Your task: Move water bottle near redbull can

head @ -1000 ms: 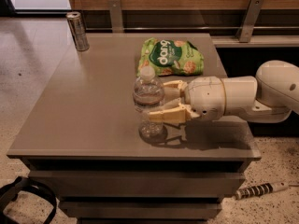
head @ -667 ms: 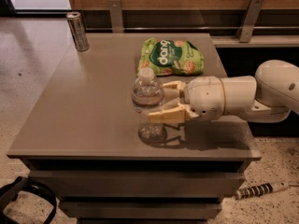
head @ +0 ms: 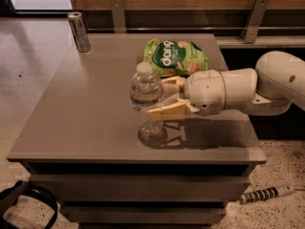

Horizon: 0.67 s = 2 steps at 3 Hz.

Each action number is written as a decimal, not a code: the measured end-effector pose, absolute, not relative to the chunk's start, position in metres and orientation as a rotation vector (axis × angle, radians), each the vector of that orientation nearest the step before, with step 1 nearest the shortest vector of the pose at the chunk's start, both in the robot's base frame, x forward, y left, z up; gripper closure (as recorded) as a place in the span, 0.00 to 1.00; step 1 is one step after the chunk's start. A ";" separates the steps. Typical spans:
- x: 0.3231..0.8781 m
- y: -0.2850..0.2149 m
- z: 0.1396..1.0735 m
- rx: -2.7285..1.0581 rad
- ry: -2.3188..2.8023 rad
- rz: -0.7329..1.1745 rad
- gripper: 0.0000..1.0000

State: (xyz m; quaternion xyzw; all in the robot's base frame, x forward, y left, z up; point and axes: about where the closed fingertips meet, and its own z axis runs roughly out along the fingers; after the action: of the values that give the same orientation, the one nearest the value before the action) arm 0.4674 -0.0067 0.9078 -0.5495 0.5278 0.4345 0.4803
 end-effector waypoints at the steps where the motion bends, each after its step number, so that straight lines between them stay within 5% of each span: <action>1: 0.493 0.007 0.930 -1.385 1.285 1.091 1.00; 2: 0.531 0.034 0.961 -1.380 1.262 1.122 1.00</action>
Offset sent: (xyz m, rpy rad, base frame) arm 0.1173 0.0725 0.0933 0.0386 0.0265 0.0774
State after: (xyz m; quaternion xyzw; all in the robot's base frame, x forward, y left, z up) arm 0.5312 0.0338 0.9612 -0.5612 0.5133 0.4562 0.4620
